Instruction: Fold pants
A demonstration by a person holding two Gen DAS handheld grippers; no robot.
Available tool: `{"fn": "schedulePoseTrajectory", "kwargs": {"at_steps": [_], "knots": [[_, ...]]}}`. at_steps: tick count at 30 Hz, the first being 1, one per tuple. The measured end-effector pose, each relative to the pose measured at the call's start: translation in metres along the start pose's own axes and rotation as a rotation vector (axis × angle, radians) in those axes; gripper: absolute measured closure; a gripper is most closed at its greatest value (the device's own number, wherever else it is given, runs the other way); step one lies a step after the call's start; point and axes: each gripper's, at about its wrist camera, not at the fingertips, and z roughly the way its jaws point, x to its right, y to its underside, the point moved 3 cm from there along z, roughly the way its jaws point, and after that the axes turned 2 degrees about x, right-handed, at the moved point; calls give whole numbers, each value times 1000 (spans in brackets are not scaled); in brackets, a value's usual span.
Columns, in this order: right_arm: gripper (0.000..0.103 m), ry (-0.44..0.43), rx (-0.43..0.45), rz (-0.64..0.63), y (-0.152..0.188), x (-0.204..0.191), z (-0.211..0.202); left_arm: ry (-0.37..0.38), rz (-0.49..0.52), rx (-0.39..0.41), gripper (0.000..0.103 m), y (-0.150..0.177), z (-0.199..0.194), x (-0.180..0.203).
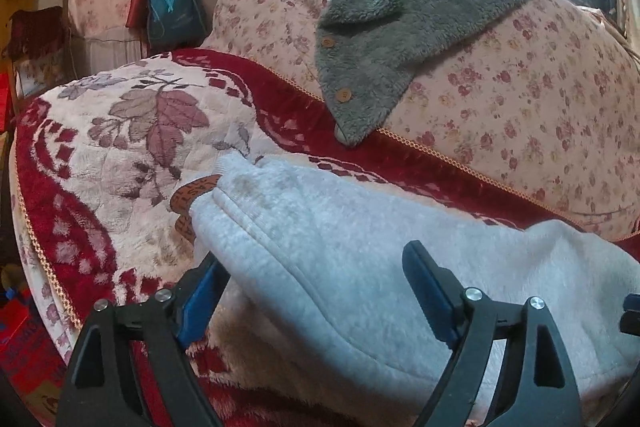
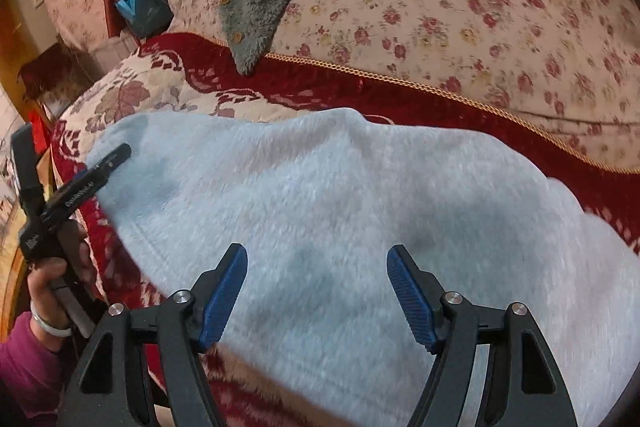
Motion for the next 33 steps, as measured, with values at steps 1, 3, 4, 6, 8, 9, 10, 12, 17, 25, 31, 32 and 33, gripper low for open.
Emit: {"fn": "schedulePoseTrajectory", "kwargs": {"at_steps": [1, 3, 4, 6, 8, 9, 10, 12, 17, 25, 31, 32, 33], "knots": [[26, -2, 5, 12, 2, 2, -5, 2, 11, -5, 17, 0, -3, 3], [26, -1, 15, 35, 8, 9, -15, -5, 42, 2, 17, 1, -10, 10], [25, 4, 17, 46, 12, 12, -20, -6, 50, 7, 17, 1, -13, 12], [23, 10, 19, 69, 19, 20, -30, -1, 74, 14, 15, 2, -22, 23], [22, 13, 26, 96, 25, 29, -40, 9, 91, 16, 13, 4, -29, 33], [22, 15, 30, 108, 28, 34, -45, 15, 102, 20, 13, 4, -33, 40], [21, 20, 34, 119, 31, 38, -49, 24, 117, 27, 13, 4, -36, 47], [21, 27, 45, 144, 38, 46, -58, 54, 151, 55, 13, 2, -48, 65], [20, 32, 55, 200, 55, 70, -77, 102, 209, 91, 13, -2, -66, 100], [19, 49, 86, 257, 80, 101, -104, 174, 267, 71, 13, 9, -76, 156], [18, 96, 117, 321, 105, 137, -133, 228, 311, 57, 13, 24, -81, 194], [18, 106, 124, 341, 111, 145, -139, 250, 319, 49, 13, 26, -82, 203], [18, 116, 128, 363, 116, 154, -143, 266, 324, 45, 13, 29, -83, 210]]}}
